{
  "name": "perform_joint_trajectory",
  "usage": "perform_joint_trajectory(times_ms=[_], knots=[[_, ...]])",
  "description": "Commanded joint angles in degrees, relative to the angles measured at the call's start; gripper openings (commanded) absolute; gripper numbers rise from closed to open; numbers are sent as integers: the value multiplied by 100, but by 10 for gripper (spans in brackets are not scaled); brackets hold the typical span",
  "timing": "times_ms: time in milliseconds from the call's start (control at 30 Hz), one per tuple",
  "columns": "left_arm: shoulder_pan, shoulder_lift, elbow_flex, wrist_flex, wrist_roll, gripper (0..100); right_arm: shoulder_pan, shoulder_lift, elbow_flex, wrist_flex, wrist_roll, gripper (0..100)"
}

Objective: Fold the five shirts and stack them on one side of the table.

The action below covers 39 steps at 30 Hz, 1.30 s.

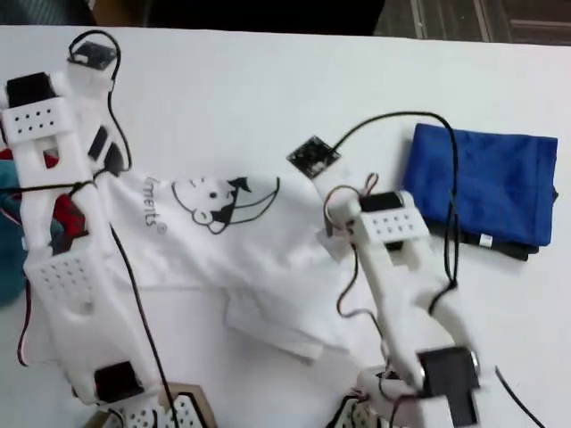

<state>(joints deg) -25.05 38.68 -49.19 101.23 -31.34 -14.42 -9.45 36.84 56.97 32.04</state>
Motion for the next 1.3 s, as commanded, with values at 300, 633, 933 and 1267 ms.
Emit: perform_joint_trajectory(times_ms=[300,633,933,1267], knots=[[-615,-1495,3327,-431,-369,155,-40,620,-1178,242,-9,226],[-712,-1468,4031,-1451,-360,154,-48,629,-1152,242,-9,226],[-703,-1468,4435,-1811,-378,150,-48,629,-1143,242,-18,226],[-431,-1468,4488,-1837,-369,37,-40,629,-1143,242,-26,226]])
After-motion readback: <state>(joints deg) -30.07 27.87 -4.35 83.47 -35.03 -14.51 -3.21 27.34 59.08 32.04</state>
